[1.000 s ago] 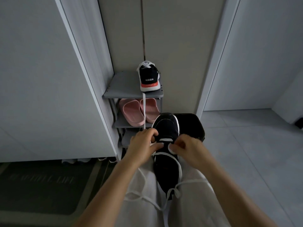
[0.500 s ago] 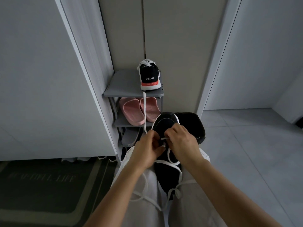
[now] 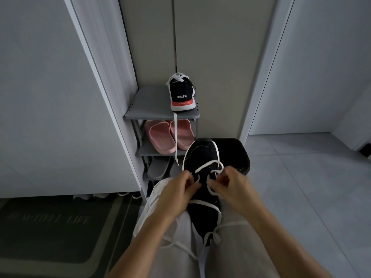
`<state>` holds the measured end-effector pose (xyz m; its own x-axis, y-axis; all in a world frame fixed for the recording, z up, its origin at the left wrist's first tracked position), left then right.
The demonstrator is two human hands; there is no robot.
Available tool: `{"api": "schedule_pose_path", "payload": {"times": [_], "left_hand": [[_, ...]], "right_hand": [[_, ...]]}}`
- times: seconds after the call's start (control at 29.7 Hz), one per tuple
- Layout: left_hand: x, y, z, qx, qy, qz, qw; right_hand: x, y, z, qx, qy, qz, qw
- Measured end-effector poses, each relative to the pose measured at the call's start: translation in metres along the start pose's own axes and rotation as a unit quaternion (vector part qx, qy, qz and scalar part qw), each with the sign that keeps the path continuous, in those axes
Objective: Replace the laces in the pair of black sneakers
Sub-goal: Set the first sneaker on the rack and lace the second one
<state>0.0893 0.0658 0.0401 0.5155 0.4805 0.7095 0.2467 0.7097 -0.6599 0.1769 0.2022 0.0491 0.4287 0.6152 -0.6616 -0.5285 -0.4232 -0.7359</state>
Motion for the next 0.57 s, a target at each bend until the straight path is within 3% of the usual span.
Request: {"api": "schedule_pose_path", "payload": {"times": [0.1,0.24,0.37,0.47,0.57], "left_hand": [[0.001,-0.002,-0.009,0.012,0.033,-0.021,0.999],[0.002,-0.003,-0.011,0.010,0.035,-0.041,0.998],[-0.005,0.006,-0.006,-0.033,0.004,-0.081,0.996],[-0.008,0.011,-0.003,-0.044,-0.013,-0.095,0.994],[-0.010,0.012,-0.002,-0.046,-0.018,-0.099,0.994]], "right_hand": [[-0.009,0.002,-0.015,0.002,-0.070,-0.163,0.984],[-0.015,0.005,-0.023,0.004,-0.118,-0.158,0.980],[-0.019,0.007,-0.038,-0.087,-0.107,-0.115,0.984],[-0.025,0.015,-0.060,-0.194,-0.113,-0.112,0.968],[-0.035,0.013,-0.074,-0.240,-0.128,-0.145,0.951]]}}
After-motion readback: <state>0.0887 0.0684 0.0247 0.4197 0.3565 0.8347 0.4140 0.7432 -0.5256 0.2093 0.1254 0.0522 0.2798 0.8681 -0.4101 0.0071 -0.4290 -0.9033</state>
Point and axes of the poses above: each hand's wrist, its own z-axis towards the middle knuckle, its own y-axis out of the palm, x = y × z, the point moved 2 cm from there along z, towards the middle knuckle, and after that the axes turned 11 degrees about x, right-handed, at the moved point
